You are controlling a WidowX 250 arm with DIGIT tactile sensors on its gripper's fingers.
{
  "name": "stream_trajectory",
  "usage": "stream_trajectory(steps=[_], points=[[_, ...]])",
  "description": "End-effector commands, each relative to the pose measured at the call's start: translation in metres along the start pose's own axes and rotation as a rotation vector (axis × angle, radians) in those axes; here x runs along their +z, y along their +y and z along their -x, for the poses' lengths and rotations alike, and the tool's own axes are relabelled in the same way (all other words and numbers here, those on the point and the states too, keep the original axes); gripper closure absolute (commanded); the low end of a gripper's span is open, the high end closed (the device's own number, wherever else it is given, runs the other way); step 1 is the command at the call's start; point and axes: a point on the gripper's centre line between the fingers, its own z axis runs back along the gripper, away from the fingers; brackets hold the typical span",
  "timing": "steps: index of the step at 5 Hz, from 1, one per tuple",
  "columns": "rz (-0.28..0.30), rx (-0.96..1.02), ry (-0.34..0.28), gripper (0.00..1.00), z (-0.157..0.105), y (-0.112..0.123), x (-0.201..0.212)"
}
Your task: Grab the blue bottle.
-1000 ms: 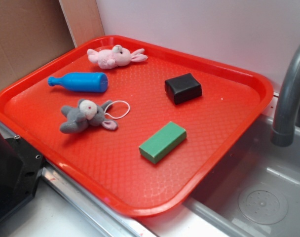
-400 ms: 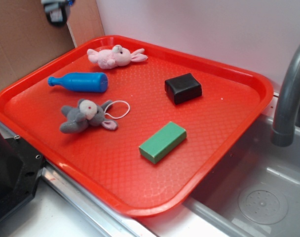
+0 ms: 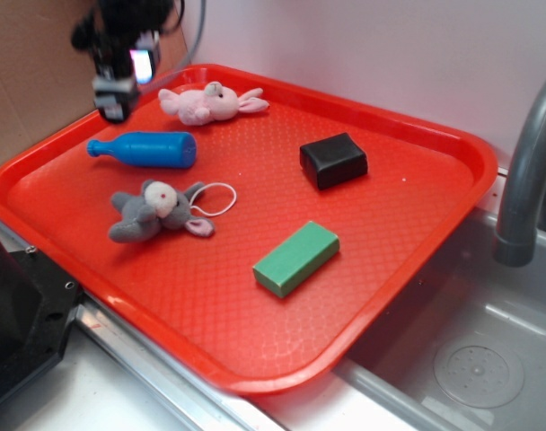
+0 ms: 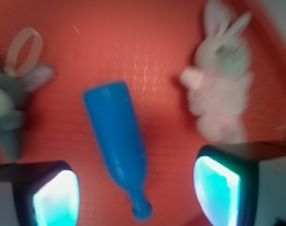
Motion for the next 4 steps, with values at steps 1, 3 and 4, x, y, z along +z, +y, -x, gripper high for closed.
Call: stream_trajectory(steps=[1,3,4], points=[[0.018,0.044,0.026,0.00,-0.004,-0.002,-0.028],[0.065,0.115,0.085,0.67,0.001,0.001,-0.053],[0.049,0.179,0.065,1.00,0.002,0.003,-0.050]])
